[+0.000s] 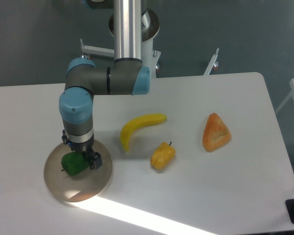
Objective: Pick up the green pepper from the plate
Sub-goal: 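Lower the gripper around the green pepper, then close the gripper on the green pepper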
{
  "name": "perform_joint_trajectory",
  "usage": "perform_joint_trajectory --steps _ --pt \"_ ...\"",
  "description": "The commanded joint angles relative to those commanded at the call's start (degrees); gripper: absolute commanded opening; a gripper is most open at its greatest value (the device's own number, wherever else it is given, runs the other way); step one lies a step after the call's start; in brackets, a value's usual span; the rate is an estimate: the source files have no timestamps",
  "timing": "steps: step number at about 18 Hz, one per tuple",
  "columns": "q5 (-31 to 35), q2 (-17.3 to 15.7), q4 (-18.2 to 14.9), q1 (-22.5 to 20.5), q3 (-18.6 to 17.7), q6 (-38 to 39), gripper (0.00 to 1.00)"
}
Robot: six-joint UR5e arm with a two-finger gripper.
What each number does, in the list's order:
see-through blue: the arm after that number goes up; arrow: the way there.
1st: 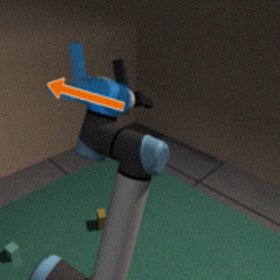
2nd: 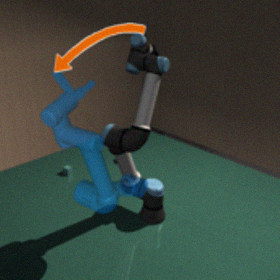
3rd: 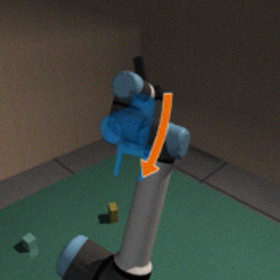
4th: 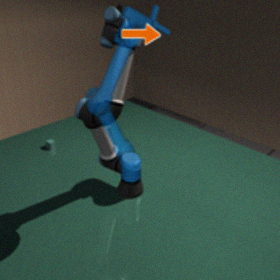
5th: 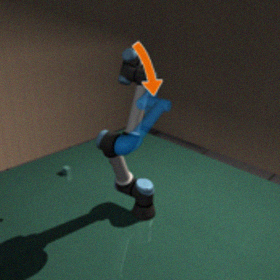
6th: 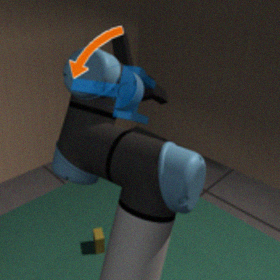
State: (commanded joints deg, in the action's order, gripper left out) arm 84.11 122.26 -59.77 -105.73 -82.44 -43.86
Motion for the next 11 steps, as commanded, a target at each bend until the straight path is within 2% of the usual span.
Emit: perform_joint_trajectory --steps 11 --pt "-0.09 0.0 0.09 0.7 -0.27 0.0 1.0"
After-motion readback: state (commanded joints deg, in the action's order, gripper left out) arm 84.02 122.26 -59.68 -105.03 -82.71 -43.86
